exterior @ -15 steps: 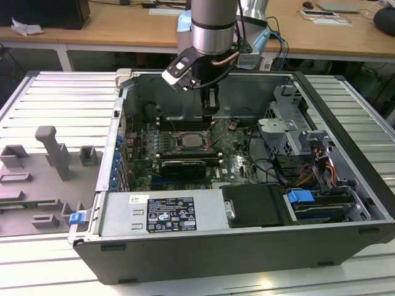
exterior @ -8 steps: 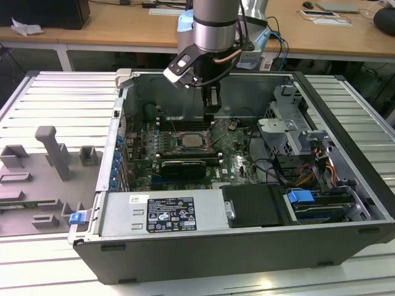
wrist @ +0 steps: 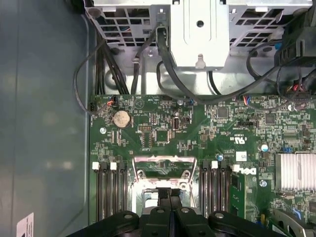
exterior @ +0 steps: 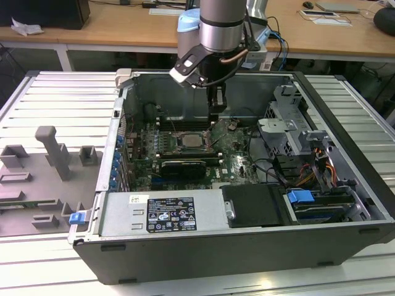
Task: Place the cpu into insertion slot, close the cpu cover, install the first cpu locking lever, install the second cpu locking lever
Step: 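Close the cpu cover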
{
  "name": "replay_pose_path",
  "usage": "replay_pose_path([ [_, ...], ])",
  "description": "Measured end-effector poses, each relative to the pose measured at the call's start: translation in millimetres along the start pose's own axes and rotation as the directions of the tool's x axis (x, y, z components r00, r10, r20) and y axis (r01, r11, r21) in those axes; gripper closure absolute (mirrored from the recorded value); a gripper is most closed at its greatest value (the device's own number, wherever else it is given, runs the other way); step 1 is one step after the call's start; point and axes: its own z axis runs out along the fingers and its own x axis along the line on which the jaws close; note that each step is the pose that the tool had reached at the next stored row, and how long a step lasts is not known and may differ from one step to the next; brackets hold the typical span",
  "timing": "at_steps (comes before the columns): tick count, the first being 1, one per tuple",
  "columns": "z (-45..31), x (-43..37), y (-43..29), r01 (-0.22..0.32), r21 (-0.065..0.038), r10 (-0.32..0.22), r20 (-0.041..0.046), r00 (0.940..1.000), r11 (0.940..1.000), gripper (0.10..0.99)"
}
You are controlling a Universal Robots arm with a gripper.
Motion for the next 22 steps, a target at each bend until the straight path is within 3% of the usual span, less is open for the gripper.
replay_pose_path([
  [22, 1.7, 0.1, 17.1, 0.0, 0.0, 0.0, 0.0, 1.0, 1.0, 0.98],
])
